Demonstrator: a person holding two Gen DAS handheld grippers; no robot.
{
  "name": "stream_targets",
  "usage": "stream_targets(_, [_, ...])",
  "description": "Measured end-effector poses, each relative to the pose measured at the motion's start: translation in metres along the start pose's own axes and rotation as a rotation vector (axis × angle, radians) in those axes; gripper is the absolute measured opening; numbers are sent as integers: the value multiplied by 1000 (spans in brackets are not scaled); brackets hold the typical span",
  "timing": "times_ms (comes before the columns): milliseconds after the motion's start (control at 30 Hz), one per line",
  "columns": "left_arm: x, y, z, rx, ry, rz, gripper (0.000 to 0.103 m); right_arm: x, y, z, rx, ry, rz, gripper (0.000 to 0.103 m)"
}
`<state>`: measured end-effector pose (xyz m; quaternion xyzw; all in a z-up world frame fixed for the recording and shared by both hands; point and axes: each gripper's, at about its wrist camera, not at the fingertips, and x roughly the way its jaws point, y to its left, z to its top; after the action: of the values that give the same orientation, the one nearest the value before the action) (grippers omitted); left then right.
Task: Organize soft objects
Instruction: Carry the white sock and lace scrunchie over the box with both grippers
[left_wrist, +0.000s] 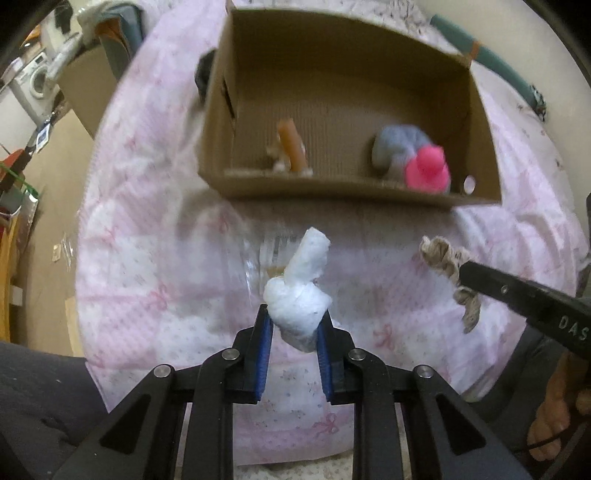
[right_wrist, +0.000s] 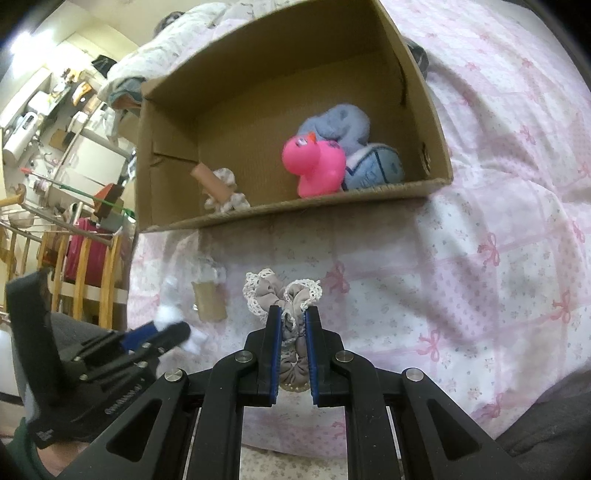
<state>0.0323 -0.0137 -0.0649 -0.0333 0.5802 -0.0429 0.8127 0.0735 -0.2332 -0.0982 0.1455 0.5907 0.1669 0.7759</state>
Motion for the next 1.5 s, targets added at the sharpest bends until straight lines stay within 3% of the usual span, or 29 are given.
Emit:
stream_targets(400, [-20, 17, 18, -131, -140, 10, 20, -29, 7, 2, -19, -115, 120, 14])
stream_targets(600, [-16, 19, 20, -148, -140, 36, 20, -38, 11, 2, -40, -145, 142, 14])
stream_targets(800, [-16, 17, 21, -141, -144, 47, 20, -39, 12, 3, -31, -147, 146, 14])
stream_targets(933, [-29, 14, 27, -110, -199, 144, 20, -43, 11, 5, -27, -155, 156, 14])
stream_targets(1500, [-56, 3, 95, -49, -283, 94, 20, -84, 17, 37, -35, -284, 191, 14])
